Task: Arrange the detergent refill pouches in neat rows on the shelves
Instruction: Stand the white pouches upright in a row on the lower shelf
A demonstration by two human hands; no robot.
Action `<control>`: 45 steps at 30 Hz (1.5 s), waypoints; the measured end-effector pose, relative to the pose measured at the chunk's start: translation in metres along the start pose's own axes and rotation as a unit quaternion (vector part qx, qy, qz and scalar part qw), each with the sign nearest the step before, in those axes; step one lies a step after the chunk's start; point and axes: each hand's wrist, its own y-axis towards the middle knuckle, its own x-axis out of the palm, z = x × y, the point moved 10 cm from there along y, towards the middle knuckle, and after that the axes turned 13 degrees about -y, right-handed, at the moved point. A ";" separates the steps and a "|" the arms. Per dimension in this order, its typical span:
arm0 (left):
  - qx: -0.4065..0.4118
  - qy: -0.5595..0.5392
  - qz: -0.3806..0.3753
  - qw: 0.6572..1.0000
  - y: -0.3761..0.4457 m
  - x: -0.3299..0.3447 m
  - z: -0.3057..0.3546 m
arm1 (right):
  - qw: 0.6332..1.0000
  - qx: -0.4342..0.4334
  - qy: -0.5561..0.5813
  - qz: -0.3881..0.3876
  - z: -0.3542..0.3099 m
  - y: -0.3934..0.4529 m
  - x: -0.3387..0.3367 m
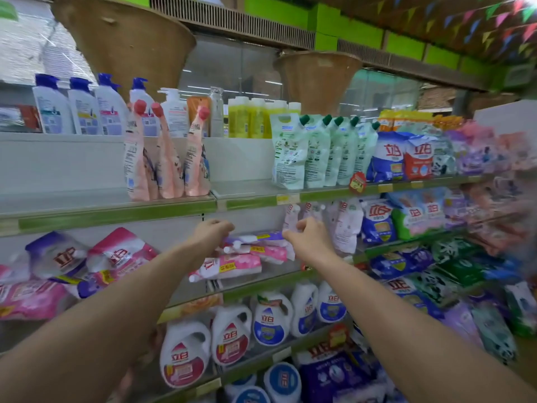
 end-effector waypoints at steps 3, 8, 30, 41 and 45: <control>-0.019 0.016 -0.014 1.000 -0.027 0.020 -0.015 | 1.000 0.016 -0.004 -0.012 0.018 -0.027 -0.009; -0.020 0.080 -0.055 0.995 -0.059 0.080 -0.030 | 0.998 0.053 -0.014 -0.024 0.068 -0.051 -0.040; 0.050 0.178 -0.063 0.981 0.209 0.327 -0.098 | 0.991 0.128 0.014 0.033 0.312 0.200 -0.003; 0.032 0.312 -0.020 0.949 0.375 0.376 -0.180 | 0.992 0.106 0.069 0.012 0.403 0.386 0.088; 0.078 0.366 0.041 0.927 0.400 0.380 -0.181 | 0.980 0.118 0.162 -0.011 0.433 0.425 0.121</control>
